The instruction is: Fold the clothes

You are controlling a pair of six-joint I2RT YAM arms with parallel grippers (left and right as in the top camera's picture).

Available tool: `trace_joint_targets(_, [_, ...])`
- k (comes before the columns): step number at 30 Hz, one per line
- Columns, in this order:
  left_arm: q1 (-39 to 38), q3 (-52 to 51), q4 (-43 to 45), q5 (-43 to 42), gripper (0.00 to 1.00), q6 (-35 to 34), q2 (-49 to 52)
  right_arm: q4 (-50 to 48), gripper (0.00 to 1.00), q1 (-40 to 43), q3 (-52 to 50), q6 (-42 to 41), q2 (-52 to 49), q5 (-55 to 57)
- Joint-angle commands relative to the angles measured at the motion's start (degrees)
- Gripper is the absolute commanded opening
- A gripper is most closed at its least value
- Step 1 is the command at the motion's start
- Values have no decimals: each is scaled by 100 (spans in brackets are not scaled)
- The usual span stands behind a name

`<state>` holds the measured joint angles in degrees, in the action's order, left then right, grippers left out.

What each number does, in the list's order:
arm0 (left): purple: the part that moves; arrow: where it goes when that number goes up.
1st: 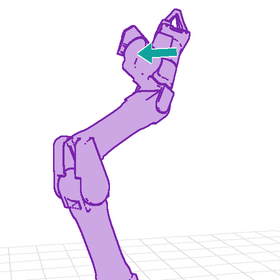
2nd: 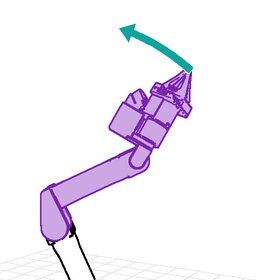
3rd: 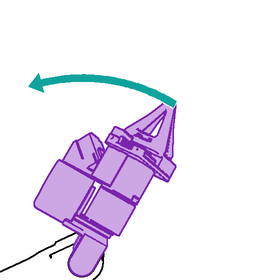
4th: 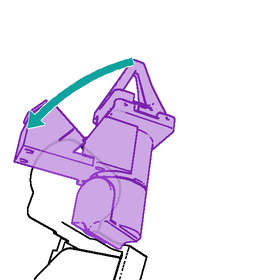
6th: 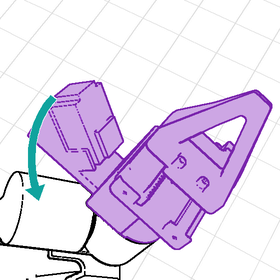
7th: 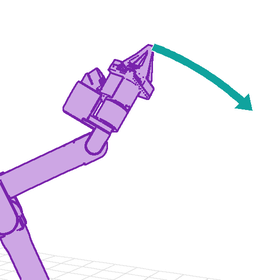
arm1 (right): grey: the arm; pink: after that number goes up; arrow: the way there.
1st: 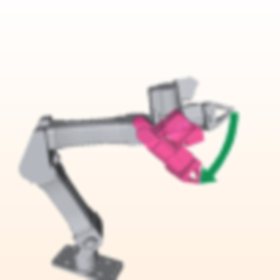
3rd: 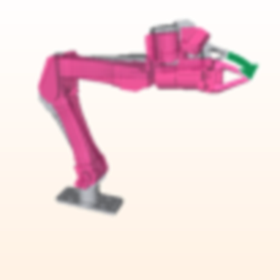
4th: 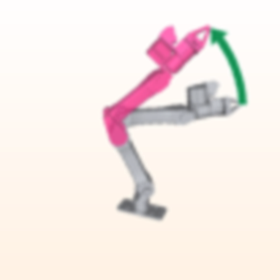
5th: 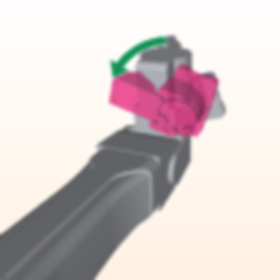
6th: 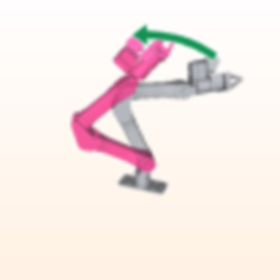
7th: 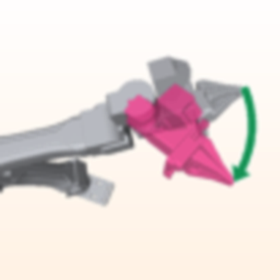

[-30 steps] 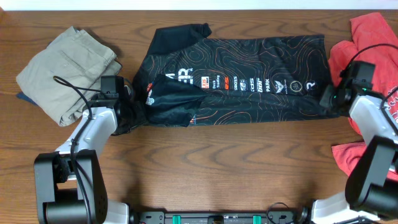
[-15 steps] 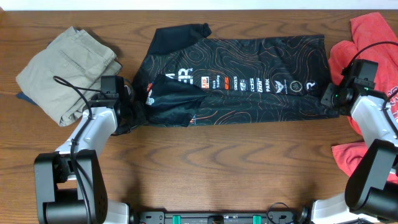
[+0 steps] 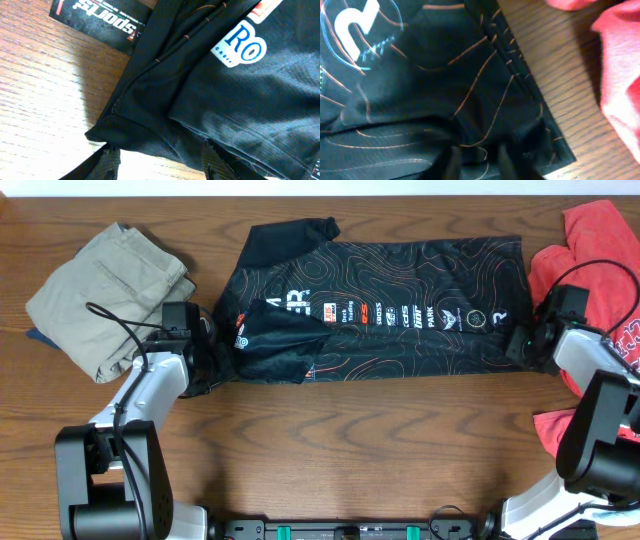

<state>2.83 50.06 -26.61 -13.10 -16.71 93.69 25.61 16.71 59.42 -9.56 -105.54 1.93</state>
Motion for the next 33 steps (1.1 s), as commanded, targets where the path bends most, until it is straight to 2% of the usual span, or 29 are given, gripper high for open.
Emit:
trace_joint_targets(1, [9, -42, -28, 68, 54, 7, 74, -33, 3, 52, -37, -24, -22, 7])
trace_joint_targets(11, [9, -42, -26, 70, 54, 7, 74, 7, 1, 50, 201, -37, 286, -402])
trace_joint_targets(18, [9, -42, -28, 70, 54, 7, 74, -1220, 1, 48, 407, -374, 382, -1217])
trace_joint_targets(19, [9, -42, -28, 70, 54, 7, 74, -1320, 6, 46, 407, -374, 382, -1261])
trace_joint_targets(22, [9, -42, -28, 70, 54, 7, 74, -1449, 56, 48, 407, -334, 382, -1266])
trace_joint_targets(25, [9, -42, -28, 68, 54, 7, 74, -1152, 59, 55, 407, -22, 382, -1128])
trace_joint_targets(29, [9, -42, -33, 66, 54, 7, 74, -247, 50, 55, 393, -4, 380, -162])
trace_joint_targets(33, [9, -42, -31, 66, 54, 7, 74, -144, 50, 55, 269, 2, 352, 24])
